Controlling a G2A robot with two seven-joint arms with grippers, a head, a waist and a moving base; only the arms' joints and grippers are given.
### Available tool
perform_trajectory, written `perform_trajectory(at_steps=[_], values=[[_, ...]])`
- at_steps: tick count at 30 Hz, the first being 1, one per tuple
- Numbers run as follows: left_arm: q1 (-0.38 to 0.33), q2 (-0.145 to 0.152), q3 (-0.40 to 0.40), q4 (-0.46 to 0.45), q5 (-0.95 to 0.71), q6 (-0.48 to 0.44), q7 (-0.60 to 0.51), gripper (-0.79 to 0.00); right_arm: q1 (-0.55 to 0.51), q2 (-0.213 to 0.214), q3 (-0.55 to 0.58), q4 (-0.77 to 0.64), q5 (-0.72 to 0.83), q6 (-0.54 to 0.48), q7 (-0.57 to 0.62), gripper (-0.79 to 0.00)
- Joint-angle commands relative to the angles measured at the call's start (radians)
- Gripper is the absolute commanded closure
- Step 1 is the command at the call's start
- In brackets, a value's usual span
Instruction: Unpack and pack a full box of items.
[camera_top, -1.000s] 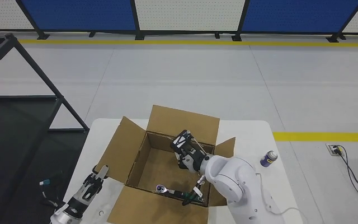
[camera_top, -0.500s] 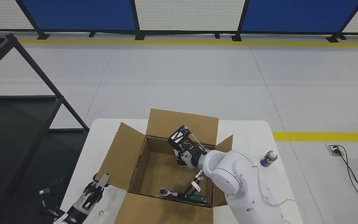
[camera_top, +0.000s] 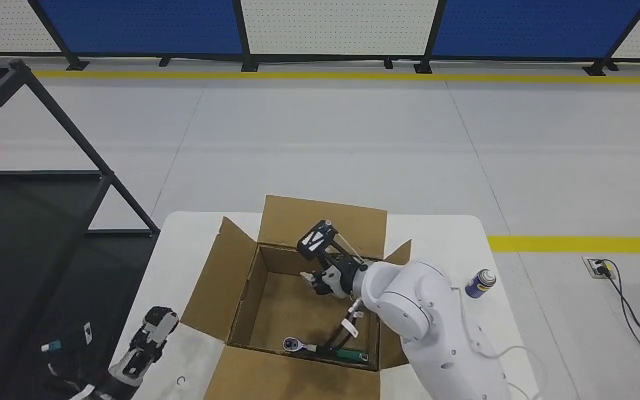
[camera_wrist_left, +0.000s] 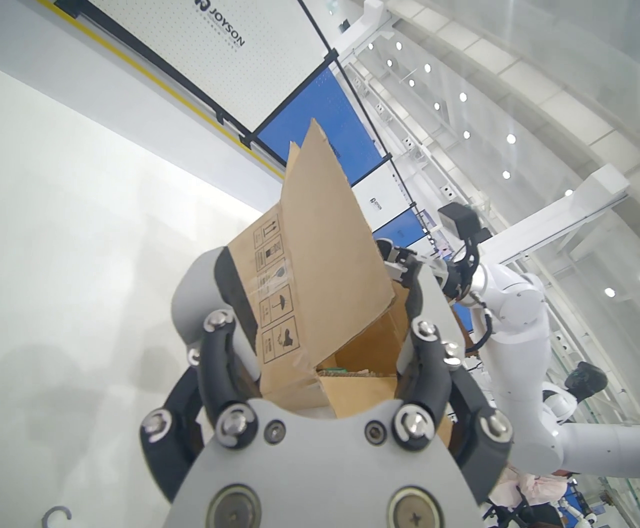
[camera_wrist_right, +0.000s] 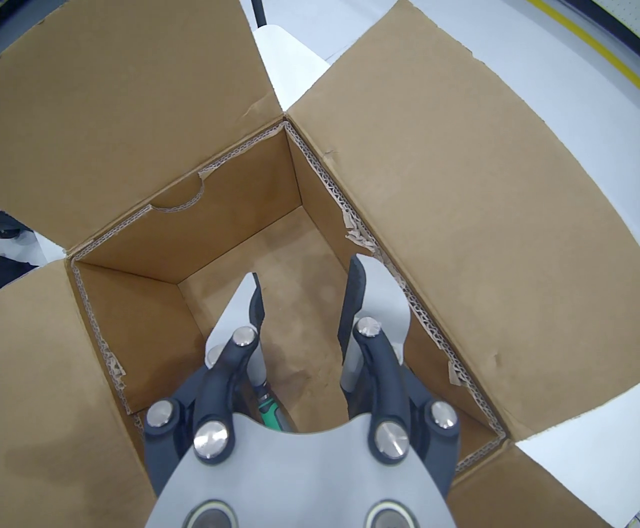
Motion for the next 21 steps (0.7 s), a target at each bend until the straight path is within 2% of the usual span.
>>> perform_trajectory(at_steps=[1,2,7,21], values=[[-0.008,0.0,-0.023,-0.016,-0.092,0.006,-0.001,-0.785,0.003,0.003,-0.002,-0.01,0.009,-0.025,0.044,-0.628],[-0.017,0.0,-0.035,-0.025,-0.142,0.011,0.008,-0.785,0.01,0.004,-0.008,-0.012,0.023,-0.048,0.074,-0.785],[-0.079,-0.002,-0.062,-0.05,-0.33,0.067,0.033,-0.785,0.08,0.004,-0.049,0.007,0.011,-0.076,0.185,-0.785],[-0.079,-0.002,-0.062,-0.05,-0.33,0.067,0.033,-0.785,0.079,0.004,-0.062,0.009,0.005,-0.078,0.18,-0.785]])
